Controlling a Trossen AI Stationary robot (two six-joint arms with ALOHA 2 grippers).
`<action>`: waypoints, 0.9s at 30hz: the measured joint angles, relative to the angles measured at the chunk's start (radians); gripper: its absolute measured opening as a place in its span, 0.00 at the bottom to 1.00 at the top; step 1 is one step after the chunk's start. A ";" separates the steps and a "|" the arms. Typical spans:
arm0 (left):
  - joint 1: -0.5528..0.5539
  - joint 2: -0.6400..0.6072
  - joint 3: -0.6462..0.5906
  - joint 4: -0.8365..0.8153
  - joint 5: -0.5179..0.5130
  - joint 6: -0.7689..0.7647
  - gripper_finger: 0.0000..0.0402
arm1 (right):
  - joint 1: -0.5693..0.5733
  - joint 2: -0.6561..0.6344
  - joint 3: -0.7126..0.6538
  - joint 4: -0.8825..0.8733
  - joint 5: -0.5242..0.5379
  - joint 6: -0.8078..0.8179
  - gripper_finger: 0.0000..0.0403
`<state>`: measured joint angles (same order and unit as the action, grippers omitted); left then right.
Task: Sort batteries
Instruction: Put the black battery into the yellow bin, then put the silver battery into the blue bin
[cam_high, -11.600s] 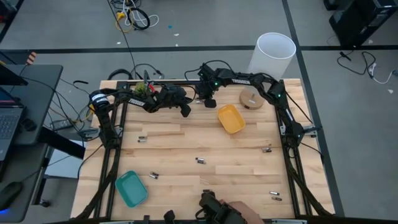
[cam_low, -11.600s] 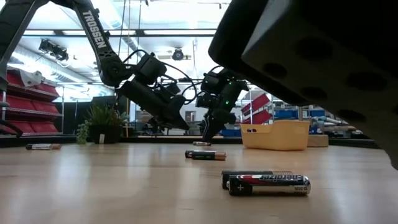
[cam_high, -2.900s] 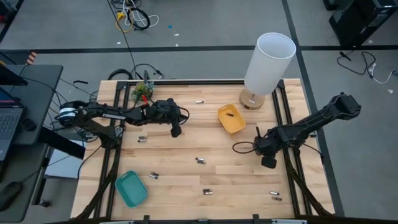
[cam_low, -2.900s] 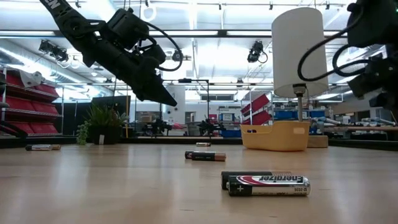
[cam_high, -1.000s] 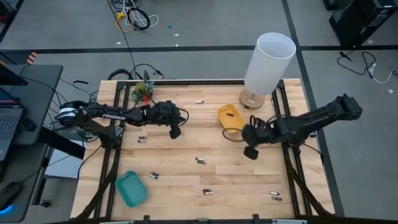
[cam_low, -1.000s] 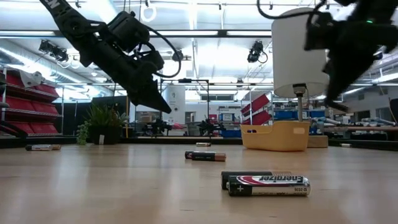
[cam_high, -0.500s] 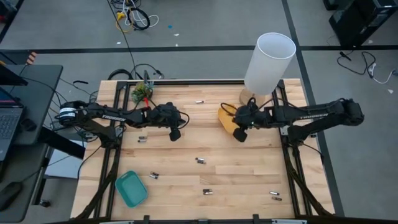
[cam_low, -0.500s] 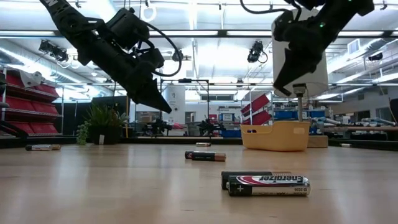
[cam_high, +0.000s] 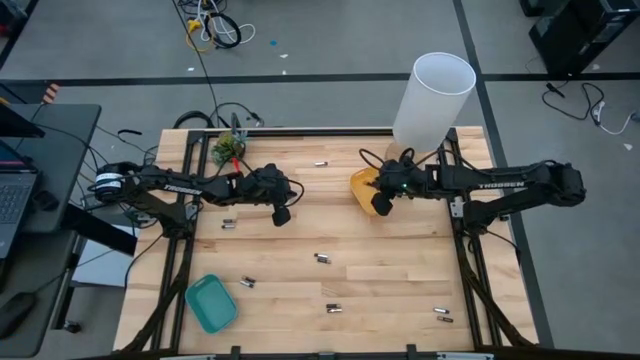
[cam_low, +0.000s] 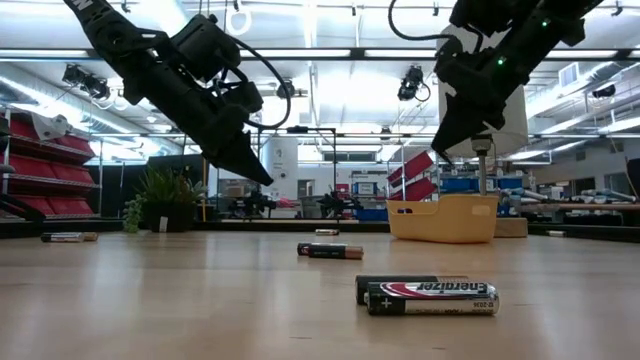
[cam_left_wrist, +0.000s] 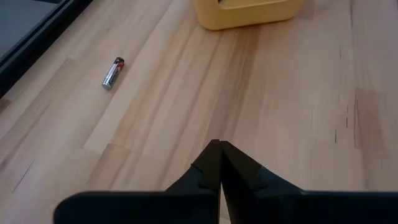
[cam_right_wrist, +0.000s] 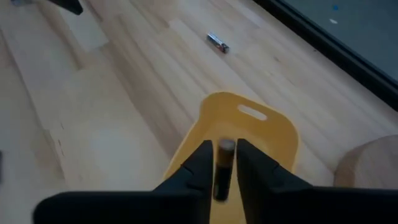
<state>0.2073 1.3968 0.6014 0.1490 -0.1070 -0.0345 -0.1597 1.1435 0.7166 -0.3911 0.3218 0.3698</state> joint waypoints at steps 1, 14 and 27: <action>0.000 0.000 0.000 0.000 0.000 0.000 0.04 | -0.003 0.000 -0.001 0.008 0.000 -0.004 0.17; 0.000 0.000 -0.013 -0.012 0.000 0.003 0.04 | -0.048 0.000 -0.001 -0.067 0.134 0.145 0.27; 0.000 0.000 -0.230 0.284 -0.020 -0.081 0.04 | -0.127 0.000 -0.001 -0.578 0.220 0.607 0.19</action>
<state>0.2073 1.3968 0.3718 0.4328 -0.1268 -0.1157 -0.2864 1.1431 0.7158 -0.9688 0.5423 0.9772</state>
